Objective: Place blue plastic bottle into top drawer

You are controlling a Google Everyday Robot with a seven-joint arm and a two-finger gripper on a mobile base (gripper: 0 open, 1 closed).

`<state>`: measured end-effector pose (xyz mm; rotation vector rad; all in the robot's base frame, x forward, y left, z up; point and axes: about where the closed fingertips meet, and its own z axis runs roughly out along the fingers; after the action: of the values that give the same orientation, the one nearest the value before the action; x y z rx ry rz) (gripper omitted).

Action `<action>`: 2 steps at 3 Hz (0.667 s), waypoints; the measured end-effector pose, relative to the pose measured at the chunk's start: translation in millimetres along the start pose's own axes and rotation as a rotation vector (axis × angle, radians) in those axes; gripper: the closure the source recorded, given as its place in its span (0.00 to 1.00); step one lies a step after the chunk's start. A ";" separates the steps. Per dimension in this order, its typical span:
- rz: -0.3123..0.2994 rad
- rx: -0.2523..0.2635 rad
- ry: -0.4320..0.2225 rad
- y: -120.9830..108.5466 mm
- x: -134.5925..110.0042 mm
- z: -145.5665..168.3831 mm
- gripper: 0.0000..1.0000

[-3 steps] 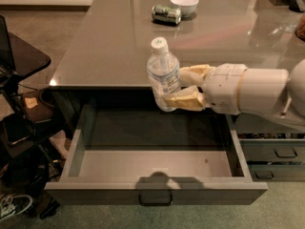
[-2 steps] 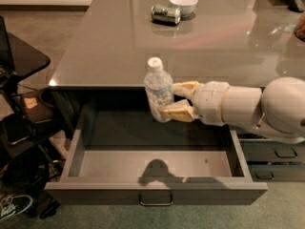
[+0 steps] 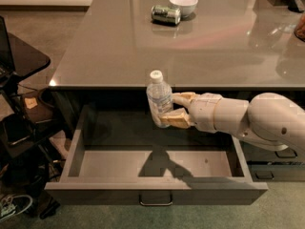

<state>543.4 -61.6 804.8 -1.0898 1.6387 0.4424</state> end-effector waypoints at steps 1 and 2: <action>0.017 -0.008 0.003 9.7 26.5 4.4 1.00; 0.060 -0.034 0.067 41.2 98.8 4.0 1.00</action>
Offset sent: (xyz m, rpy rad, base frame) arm -0.0435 -0.0299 -0.1256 -0.0168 0.1142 -0.0266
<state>510.2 -80.0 704.6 -1.0930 1.7324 0.4783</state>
